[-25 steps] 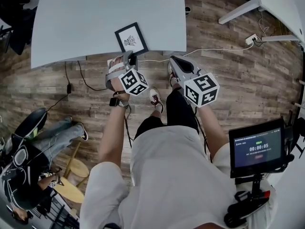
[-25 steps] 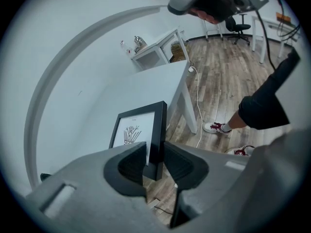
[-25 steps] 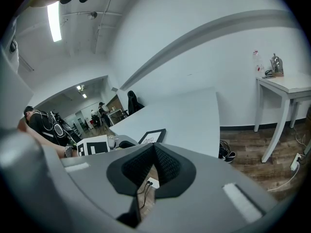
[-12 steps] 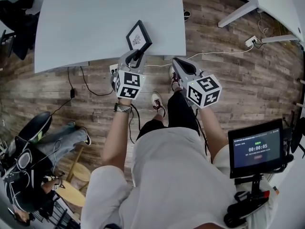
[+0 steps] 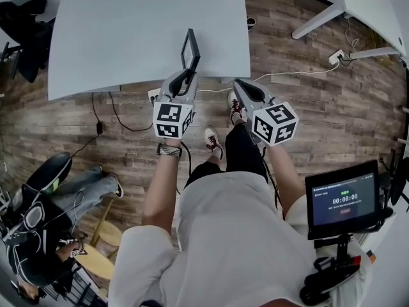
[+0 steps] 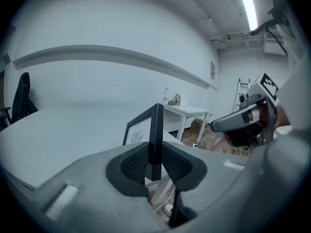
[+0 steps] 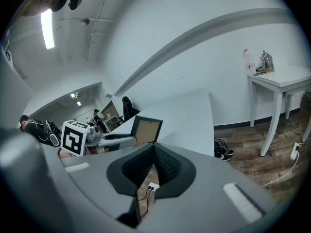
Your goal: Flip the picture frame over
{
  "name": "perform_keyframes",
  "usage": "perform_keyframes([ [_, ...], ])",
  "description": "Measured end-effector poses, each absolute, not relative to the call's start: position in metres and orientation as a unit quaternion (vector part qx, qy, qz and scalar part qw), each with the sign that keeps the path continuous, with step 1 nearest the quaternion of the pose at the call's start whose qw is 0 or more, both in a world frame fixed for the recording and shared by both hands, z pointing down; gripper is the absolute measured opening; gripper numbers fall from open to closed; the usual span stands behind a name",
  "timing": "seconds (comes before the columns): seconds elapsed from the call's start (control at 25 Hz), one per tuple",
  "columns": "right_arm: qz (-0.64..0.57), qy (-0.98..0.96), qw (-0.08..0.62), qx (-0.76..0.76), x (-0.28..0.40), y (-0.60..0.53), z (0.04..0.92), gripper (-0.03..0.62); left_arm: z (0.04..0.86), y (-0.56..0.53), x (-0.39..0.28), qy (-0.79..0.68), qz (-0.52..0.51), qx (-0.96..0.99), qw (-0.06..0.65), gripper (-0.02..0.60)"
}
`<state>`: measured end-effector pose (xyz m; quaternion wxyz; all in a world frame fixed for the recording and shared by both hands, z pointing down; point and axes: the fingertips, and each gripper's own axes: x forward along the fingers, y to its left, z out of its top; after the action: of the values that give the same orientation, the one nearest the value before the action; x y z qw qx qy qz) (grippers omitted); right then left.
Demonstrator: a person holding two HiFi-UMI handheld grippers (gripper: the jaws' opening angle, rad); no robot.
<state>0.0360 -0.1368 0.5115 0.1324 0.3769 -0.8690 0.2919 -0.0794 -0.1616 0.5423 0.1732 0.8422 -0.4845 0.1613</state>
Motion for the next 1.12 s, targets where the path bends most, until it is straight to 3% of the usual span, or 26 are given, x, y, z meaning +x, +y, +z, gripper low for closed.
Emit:
perform_keyframes([
  [0.28, 0.294, -0.868, 0.132, 0.377, 0.037, -0.136, 0.512, 0.002, 0.529, -0.163, -0.09, -0.476, 0.019, 0.838, 0.266, 0.08],
  [0.72, 0.295, -0.864, 0.14, 0.384, 0.039, -0.138, 0.515, 0.002, 0.525, -0.158, -0.088, -0.425, -0.1, 0.828, 0.351, 0.08],
  [1.12, 0.299, -0.86, 0.147, 0.386, 0.041, -0.137, 0.52, 0.002, 0.541, -0.153, -0.091, -0.302, -0.216, 0.78, 0.504, 0.081],
])
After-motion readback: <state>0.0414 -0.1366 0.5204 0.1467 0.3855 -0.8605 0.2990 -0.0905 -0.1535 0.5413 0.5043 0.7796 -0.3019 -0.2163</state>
